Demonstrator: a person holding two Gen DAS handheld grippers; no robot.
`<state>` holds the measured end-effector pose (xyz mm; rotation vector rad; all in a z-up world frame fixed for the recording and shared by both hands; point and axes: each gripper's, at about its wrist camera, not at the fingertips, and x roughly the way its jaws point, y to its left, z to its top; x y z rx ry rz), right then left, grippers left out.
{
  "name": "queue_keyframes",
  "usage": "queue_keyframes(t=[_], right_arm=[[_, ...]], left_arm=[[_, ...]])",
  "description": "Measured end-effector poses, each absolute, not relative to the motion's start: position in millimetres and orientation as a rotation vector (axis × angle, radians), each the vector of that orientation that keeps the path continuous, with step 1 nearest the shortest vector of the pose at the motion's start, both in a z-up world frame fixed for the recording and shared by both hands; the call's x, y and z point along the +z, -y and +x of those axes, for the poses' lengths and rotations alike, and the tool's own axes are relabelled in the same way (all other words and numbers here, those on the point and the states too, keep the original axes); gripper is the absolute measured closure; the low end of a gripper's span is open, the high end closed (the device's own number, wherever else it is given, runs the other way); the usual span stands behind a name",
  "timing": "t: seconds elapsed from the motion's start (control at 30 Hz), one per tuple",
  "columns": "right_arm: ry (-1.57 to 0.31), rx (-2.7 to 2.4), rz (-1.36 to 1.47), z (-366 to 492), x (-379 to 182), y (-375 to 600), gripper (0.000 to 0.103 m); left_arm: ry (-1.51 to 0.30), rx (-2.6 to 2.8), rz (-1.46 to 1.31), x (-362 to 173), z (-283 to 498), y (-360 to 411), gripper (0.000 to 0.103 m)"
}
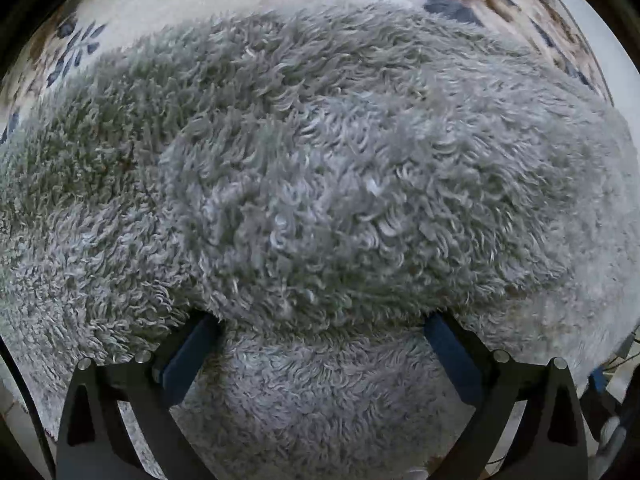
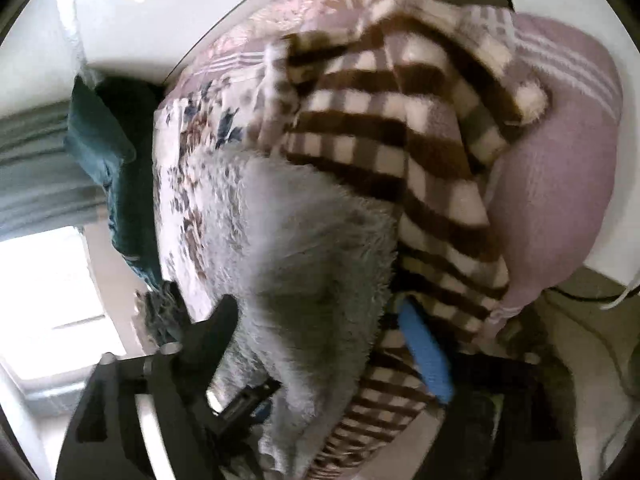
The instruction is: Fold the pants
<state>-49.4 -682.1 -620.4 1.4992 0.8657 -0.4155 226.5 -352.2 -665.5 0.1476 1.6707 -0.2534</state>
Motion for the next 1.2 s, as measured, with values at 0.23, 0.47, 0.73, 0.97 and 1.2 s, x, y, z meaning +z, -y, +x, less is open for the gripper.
queue_keyframes(t=[0.23, 0.47, 0.73, 0.97, 1.2], right_arm=[[-0.909, -0.445, 1.446, -17, -643, 687, 0.016], [-0.785, -0.336, 1.481, 8, -648, 699, 0.019], [-0.757, -0.325, 1.470, 29, -650, 707, 0.059], [-0.827, -0.371, 1.403, 47, -648, 699, 0.058], [-0.840, -0.378, 1.191, 36, -579, 661, 0.063]], left_arm=[[-1.726, -0.227, 0.097, -661, 257, 385, 0.000], [-1.705, -0.193, 0.111, -681, 259, 393, 0.000], [-1.748, -0.093, 0.109, -692, 281, 439, 0.000], [-1.689, -0.087, 0.123, -678, 276, 461, 0.000], [-1.693, -0.090, 0.114, -676, 265, 469, 0.000]])
